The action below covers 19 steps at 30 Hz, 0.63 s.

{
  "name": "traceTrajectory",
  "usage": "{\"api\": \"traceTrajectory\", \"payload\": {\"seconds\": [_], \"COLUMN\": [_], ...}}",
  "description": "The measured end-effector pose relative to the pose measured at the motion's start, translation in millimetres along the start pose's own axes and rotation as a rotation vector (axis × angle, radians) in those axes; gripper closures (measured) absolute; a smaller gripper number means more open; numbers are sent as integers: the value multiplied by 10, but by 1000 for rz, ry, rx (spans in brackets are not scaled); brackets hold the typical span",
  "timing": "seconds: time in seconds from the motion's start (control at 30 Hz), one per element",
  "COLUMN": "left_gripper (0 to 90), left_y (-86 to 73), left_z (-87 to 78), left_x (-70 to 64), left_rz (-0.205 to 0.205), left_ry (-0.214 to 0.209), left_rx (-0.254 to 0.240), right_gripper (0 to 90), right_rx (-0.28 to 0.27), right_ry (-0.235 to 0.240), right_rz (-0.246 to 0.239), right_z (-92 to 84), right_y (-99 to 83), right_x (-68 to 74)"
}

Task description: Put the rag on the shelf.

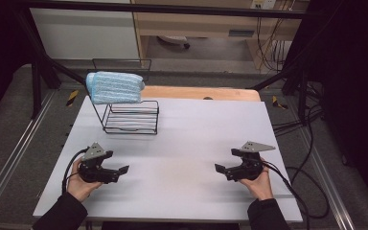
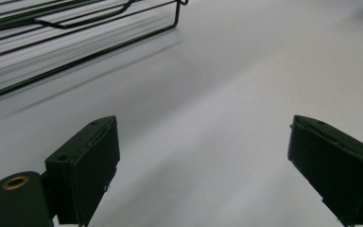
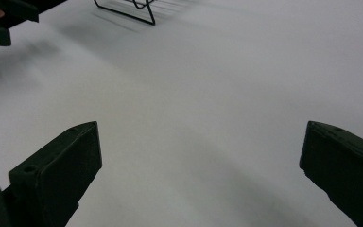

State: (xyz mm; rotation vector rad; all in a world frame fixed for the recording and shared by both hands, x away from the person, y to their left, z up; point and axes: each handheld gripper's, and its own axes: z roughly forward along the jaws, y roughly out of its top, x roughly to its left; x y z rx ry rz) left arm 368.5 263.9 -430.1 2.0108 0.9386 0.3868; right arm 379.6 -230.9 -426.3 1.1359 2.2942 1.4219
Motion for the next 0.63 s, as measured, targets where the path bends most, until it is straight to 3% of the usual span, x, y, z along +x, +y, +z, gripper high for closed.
{"api": "traceTrajectory", "payload": {"seconds": [0.3, 0.47, 0.63], "left_gripper": [103, 103, 103], "left_y": [-118, -146, -161], "left_z": [26, 17, 3], "left_x": [3, 9, 22], "left_rz": [-10, -4, -8], "left_ry": [-17, -20, -22], "left_rx": [-5, -1, -6], "right_gripper": [4, 4, 4], "right_rx": [-4, -17, 13], "right_ry": [-14, -20, -32], "right_rz": [28, 39, 18], "right_z": [-151, -182, -173], "right_y": [-319, -339, -351], "right_x": [-142, -160, -164]}}
